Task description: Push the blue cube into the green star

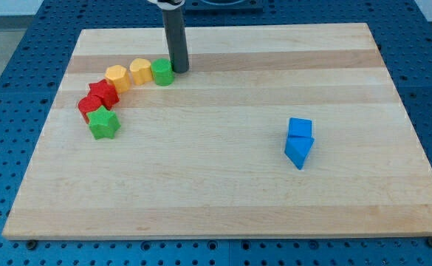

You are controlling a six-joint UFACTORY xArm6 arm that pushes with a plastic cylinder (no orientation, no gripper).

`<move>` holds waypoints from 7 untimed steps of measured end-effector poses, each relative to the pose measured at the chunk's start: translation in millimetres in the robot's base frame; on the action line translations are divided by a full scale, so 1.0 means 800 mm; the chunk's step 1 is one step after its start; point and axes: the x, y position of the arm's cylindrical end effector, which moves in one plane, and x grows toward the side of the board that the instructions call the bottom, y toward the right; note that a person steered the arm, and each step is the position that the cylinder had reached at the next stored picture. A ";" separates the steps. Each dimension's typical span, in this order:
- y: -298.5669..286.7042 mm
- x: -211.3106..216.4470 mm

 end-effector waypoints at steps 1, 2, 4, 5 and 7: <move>0.000 0.000; 0.001 0.001; 0.236 0.035; 0.372 0.105; 0.368 0.208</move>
